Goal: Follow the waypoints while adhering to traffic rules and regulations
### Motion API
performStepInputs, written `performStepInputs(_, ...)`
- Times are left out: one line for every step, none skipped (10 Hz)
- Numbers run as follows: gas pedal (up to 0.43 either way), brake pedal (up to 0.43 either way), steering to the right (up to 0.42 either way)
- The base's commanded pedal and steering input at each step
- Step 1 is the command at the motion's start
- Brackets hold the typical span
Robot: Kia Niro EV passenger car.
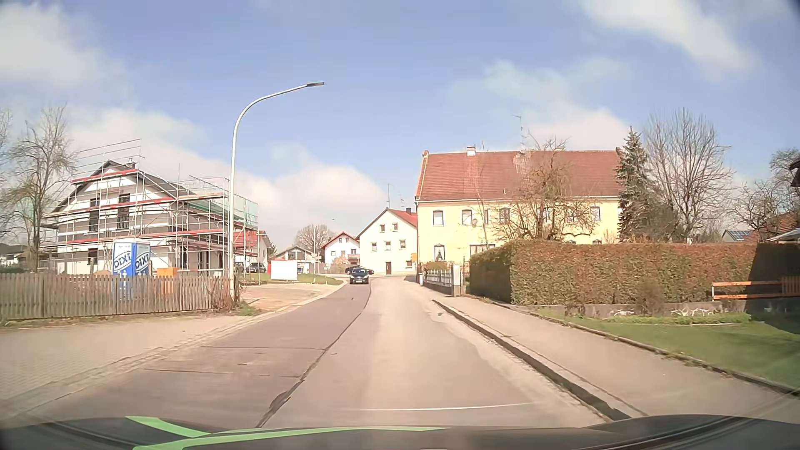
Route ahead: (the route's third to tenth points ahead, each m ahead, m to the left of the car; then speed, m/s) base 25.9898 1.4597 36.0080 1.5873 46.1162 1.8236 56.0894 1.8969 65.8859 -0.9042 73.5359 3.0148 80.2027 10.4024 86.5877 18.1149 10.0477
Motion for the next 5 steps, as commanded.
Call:
performStepInputs(0.268,0.0,-0.007)
performStepInputs(0.24,0.0,-0.005)
performStepInputs(0.22,0.0,-0.004)
performStepInputs(0.209,0.0,-0.004)
performStepInputs(0.189,0.0,-0.004)
